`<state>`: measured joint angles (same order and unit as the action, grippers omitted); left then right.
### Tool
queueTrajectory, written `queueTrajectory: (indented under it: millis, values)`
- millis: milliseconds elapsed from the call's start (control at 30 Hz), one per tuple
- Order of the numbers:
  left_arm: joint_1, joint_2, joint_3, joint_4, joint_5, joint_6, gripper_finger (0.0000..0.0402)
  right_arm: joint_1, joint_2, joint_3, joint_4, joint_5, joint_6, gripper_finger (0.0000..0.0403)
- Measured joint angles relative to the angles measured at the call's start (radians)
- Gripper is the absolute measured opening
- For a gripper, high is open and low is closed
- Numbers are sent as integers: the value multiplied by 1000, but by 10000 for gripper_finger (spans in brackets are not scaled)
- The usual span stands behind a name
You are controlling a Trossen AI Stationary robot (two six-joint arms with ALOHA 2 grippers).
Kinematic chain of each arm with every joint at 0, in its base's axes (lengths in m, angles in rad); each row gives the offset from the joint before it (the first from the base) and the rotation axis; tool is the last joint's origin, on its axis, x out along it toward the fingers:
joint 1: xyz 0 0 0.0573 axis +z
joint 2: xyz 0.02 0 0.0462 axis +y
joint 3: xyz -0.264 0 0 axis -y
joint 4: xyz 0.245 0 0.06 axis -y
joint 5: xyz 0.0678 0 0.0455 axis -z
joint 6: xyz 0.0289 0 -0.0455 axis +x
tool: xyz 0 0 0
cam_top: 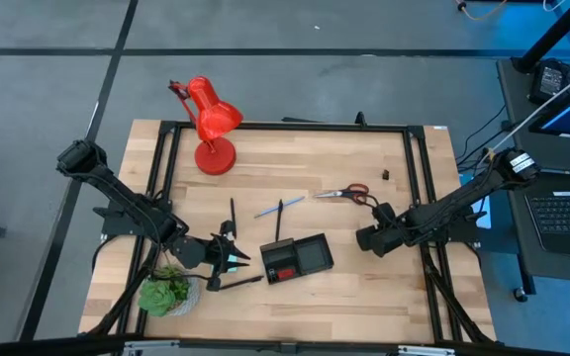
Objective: Pick and place office supplies into organizer
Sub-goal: Put the bottom black binder clip into the black desk organizer
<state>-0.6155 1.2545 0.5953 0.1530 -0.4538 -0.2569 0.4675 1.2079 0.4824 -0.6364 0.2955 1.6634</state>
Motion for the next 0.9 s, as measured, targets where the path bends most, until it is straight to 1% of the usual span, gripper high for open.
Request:
queueTrajectory:
  millis: [200,300,633,900]
  values:
    - [0,0,0,0,0,0,65,0,0,0,0,-12,0,140]
    - [0,0,0,0,0,0,65,0,0,0,-1,-12,0,133]
    - [0,0,0,0,0,0,65,0,0,0,-3,-11,-23,72]
    - [0,0,0,0,0,0,65,0,0,0,-12,-8,-31,44]
